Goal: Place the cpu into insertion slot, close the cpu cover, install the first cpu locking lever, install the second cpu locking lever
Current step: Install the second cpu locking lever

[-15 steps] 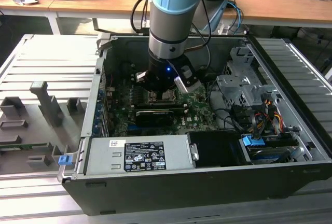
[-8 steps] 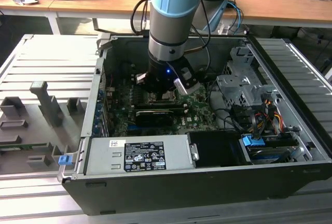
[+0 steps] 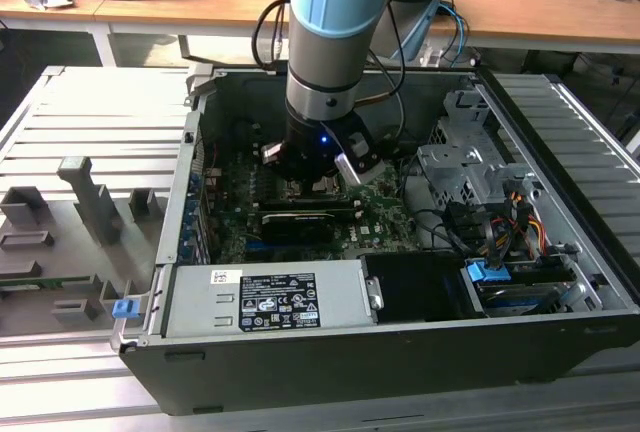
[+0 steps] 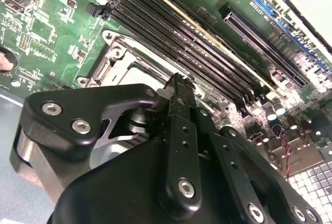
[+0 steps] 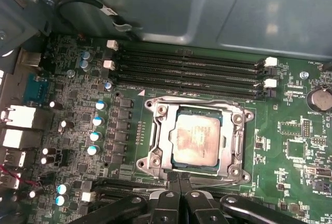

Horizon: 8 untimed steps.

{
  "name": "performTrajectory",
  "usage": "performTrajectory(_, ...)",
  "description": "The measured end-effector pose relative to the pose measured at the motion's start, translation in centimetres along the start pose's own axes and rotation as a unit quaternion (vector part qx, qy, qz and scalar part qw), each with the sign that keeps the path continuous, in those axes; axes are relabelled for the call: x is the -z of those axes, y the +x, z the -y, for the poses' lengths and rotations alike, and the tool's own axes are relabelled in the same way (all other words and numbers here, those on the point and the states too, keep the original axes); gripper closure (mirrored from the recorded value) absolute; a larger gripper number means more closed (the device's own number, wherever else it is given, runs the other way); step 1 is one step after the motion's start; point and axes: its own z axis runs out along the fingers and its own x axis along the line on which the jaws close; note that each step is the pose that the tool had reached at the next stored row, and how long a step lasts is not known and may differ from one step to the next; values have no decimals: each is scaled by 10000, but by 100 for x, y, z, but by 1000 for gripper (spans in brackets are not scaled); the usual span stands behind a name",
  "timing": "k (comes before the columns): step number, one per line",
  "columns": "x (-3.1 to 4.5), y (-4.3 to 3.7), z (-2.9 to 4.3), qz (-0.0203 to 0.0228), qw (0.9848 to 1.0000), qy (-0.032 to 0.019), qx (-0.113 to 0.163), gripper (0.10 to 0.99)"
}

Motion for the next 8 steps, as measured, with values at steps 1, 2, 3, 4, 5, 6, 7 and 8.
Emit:
performTrajectory(1, -2, 0, 0, 0, 10000, 0, 0, 980)
performTrajectory(2, -6, 0, 1, 0, 10000, 1, 0, 980)
performTrajectory(3, -7, 0, 1, 0, 10000, 1, 0, 980)
performTrajectory(4, -12, 0, 2, 0, 10000, 0, 0, 980)
performTrajectory(5, -15, 0, 3, 0, 10000, 0, 0, 980)
performTrajectory(6, -19, 0, 4, 0, 10000, 0, 0, 980)
performTrajectory(7, -22, 0, 4, 0, 10000, 0, 0, 980)
performTrajectory(8, -27, -1, 5, 0, 10000, 0, 0, 980)
